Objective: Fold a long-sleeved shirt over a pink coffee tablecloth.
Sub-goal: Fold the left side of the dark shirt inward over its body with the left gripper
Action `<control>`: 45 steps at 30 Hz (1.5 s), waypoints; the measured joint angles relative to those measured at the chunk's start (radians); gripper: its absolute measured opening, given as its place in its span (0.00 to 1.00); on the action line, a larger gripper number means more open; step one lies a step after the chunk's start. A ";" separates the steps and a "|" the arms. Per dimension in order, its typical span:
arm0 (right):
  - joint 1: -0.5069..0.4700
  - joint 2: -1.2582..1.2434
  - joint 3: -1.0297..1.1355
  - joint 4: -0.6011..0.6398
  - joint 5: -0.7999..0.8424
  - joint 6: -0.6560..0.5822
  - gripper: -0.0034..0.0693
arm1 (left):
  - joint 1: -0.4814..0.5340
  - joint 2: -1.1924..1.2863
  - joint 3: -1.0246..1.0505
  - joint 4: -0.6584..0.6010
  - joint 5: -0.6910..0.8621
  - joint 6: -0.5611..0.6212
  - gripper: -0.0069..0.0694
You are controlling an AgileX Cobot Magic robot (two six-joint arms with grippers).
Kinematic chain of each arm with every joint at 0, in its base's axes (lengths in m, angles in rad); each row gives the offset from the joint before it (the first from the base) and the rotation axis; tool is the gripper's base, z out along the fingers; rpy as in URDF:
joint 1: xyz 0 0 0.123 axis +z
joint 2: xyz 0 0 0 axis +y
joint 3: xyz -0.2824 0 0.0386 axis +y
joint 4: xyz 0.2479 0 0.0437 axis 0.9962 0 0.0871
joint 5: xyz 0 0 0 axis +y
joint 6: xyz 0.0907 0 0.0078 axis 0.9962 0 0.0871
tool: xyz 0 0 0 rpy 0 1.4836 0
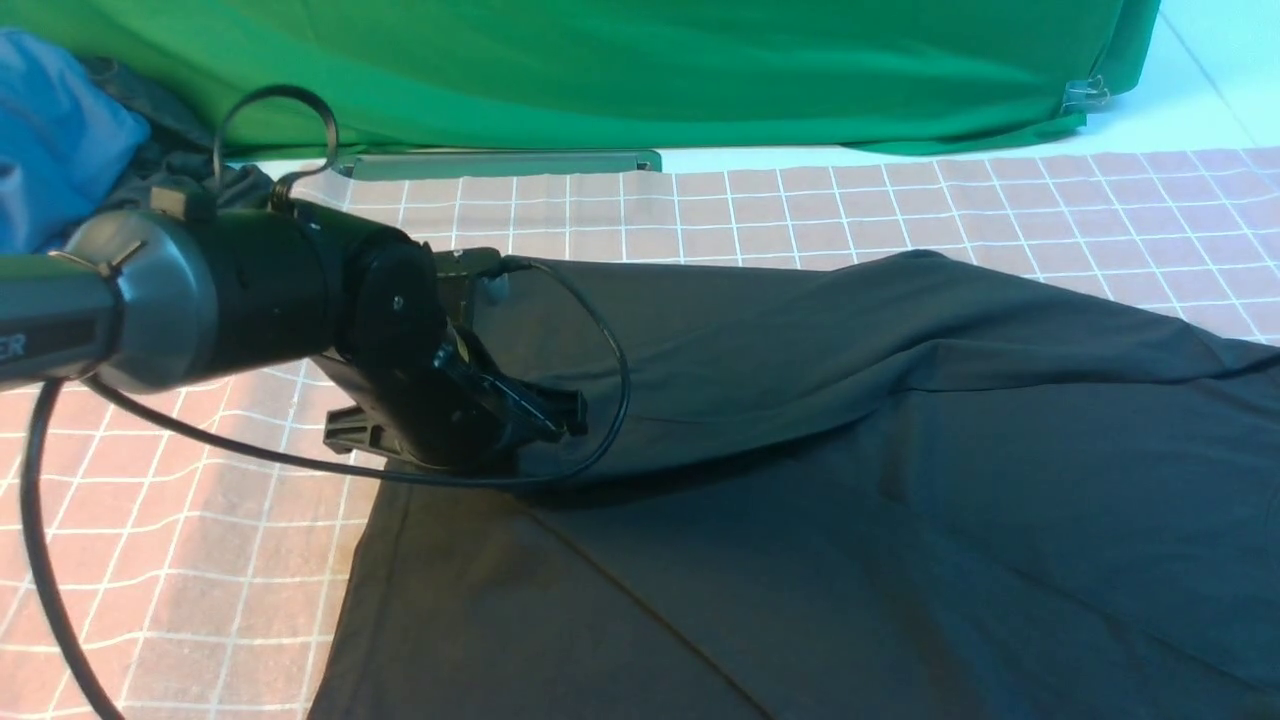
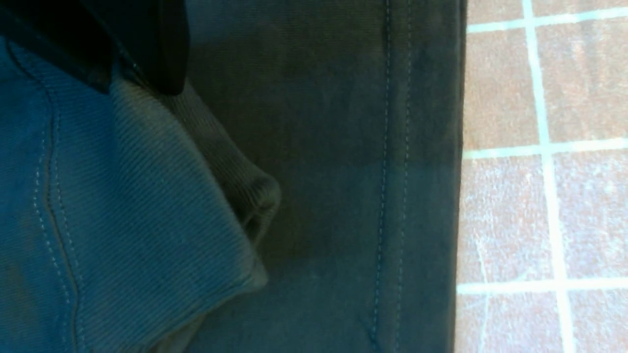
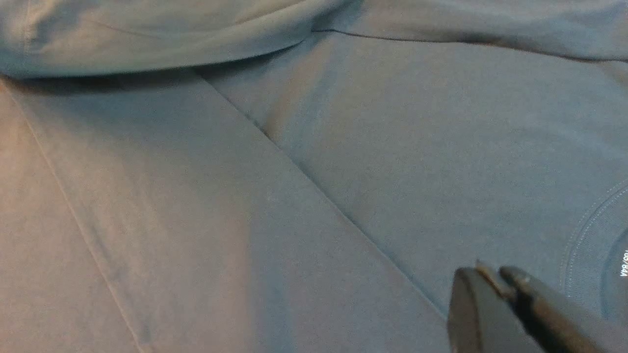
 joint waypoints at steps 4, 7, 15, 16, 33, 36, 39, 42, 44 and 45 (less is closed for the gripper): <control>0.000 0.000 0.000 0.000 0.000 -0.001 0.16 | 0.000 -0.001 0.000 -0.008 0.018 0.002 0.13; 0.000 0.000 0.000 0.000 0.000 -0.003 0.17 | 0.000 -0.032 0.000 -0.008 0.052 0.002 0.13; 0.000 0.000 0.000 0.000 0.000 -0.003 0.17 | 0.000 -0.182 0.000 -0.068 0.164 0.011 0.13; 0.000 0.000 0.000 0.000 0.000 -0.003 0.17 | 0.000 -0.203 0.000 -0.083 0.197 0.018 0.13; 0.000 0.081 0.000 -0.001 -0.005 -0.014 0.17 | 0.000 -0.335 0.017 -0.190 0.380 0.018 0.13; 0.000 0.116 0.000 -0.002 -0.005 -0.014 0.17 | 0.000 -0.342 0.017 -0.191 0.432 0.017 0.13; 0.000 0.148 0.000 -0.004 -0.006 -0.015 0.17 | 0.000 -0.350 0.017 -0.195 0.432 0.014 0.13; 0.000 0.190 0.000 -0.006 -0.007 -0.015 0.17 | 0.000 -0.368 0.017 -0.200 0.426 0.002 0.13; 0.000 0.213 0.000 -0.008 -0.007 -0.015 0.17 | 0.000 -0.379 0.017 -0.211 0.425 -0.003 0.13; 0.000 0.223 0.000 -0.008 -0.008 -0.015 0.17 | 0.000 -0.384 0.017 -0.223 0.425 -0.003 0.13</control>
